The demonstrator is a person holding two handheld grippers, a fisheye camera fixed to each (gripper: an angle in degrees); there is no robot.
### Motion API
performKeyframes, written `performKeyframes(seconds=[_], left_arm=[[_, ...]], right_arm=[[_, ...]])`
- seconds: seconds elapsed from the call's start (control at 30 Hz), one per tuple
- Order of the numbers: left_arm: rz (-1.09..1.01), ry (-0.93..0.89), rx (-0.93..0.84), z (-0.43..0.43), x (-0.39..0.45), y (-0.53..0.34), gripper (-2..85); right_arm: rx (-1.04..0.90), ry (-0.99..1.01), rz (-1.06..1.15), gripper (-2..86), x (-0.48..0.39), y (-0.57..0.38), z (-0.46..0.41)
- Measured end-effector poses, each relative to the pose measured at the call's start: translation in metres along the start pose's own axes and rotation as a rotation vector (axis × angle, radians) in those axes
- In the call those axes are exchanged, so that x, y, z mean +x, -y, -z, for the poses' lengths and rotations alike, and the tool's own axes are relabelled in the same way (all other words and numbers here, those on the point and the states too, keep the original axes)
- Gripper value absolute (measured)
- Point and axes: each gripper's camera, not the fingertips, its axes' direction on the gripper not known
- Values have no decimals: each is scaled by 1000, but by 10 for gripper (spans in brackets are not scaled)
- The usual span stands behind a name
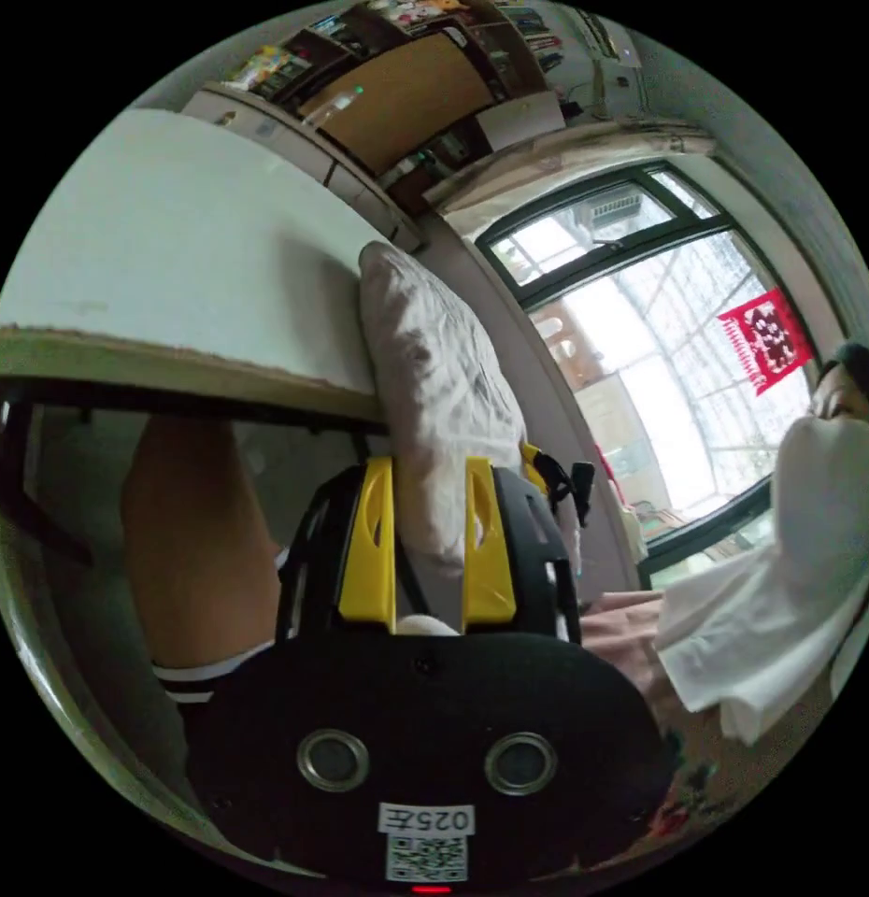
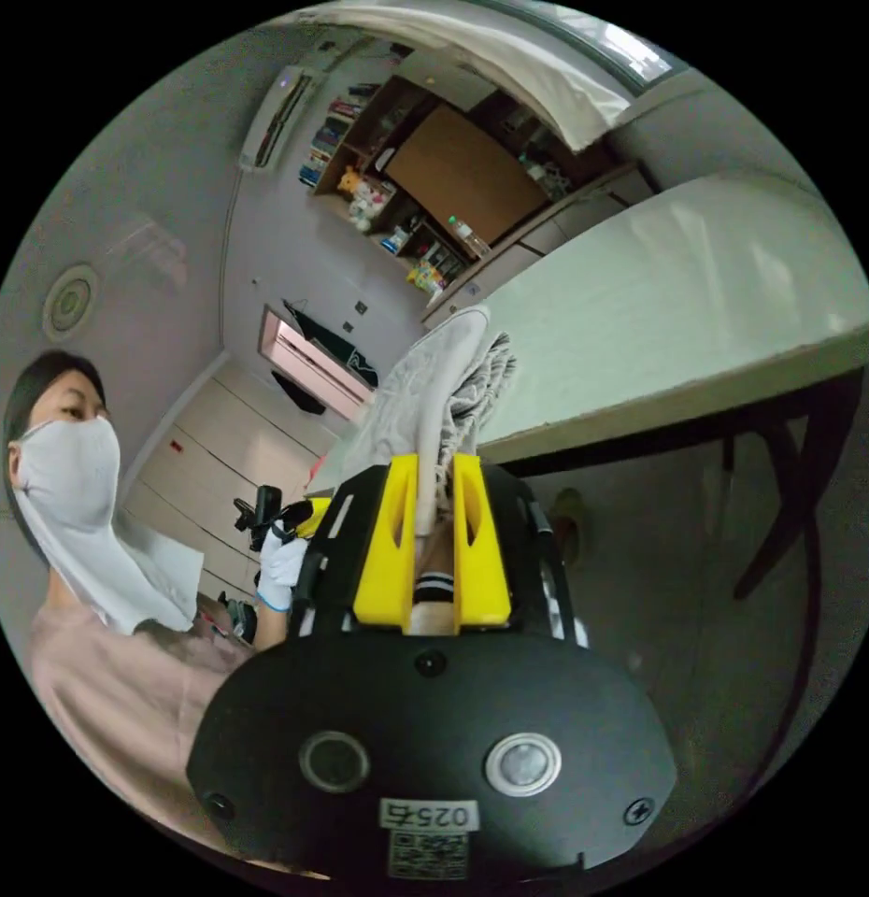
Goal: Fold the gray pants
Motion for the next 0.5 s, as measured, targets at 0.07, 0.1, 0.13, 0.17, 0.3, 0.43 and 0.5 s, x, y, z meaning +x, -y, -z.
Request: performKeyframes(seconds=[0.07, 0.1, 0.13, 0.17, 0.3, 0.43, 0.5], left_arm=[[77, -217, -47, 4, -34, -3, 88], [81, -259, -36, 5, -41, -3, 87], [80, -297, -34, 6, -50, -2, 86], [85, -331, -20, 7, -56, 0, 82], [27, -321, -58, -1, -47, 7, 65], [-53, -226, -32, 7, -23, -5, 23], [-58, -276, -8, 10, -21, -14, 12]], right_arm=[[56, 79, -73, 149, 18, -18, 7], [69, 116, -96, 170, 24, -22, 8], [98, 184, -117, 189, 34, -31, 9], [132, 233, -153, 210, 46, -39, 7], [181, 320, -200, 250, 76, -47, -7], [109, 379, -157, 233, 74, -26, -26], [80, 289, -107, 216, 64, -23, -26]])
